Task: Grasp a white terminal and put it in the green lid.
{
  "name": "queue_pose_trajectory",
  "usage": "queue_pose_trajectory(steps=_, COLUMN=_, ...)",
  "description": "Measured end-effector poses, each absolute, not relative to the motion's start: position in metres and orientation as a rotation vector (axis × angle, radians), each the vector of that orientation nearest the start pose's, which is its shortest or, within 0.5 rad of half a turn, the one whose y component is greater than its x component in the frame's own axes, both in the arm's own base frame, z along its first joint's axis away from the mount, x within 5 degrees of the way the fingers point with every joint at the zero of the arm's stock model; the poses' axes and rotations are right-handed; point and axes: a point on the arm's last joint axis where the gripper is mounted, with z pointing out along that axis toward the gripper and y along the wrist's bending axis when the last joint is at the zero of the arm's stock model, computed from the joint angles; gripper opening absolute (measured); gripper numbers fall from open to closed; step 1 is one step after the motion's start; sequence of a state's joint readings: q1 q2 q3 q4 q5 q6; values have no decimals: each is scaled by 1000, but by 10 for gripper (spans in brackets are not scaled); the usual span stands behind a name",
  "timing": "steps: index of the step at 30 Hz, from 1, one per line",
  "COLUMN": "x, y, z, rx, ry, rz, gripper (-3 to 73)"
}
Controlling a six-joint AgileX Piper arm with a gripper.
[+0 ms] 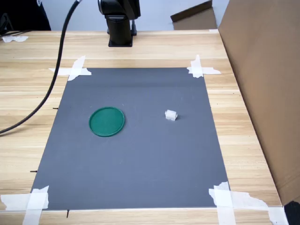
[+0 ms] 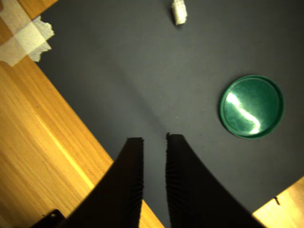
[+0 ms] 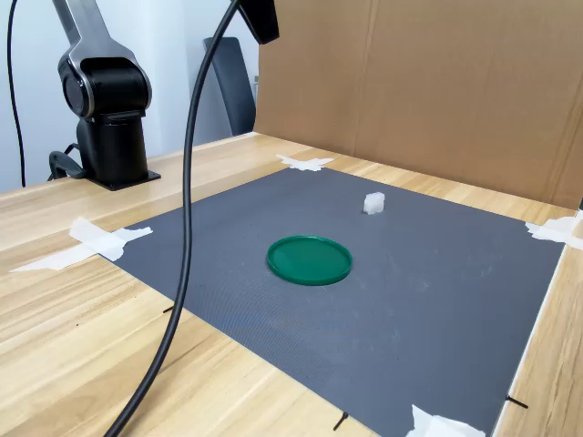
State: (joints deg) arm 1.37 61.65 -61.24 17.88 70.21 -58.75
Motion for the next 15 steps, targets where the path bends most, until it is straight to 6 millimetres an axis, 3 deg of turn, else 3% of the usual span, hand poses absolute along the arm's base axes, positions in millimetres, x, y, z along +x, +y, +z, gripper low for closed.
queue_pose_trajectory(steps=2, x=188, y=30, z=355, rx=-1279, ry=2293, rz=75, gripper=156)
queue_pose_trajectory(steps=4, x=194, y=28, z=355, rx=-1295, ry=2302, rz=55, gripper=307)
queue_pose_trajectory(steps=11, x=205, y=27, z=345, rx=-1457, ry=2256, rz=29, gripper=631)
queue_pose_trajectory(steps=15, x=205, y=31, z=344, rx=-1544, ry=2206, rz=12, gripper=671)
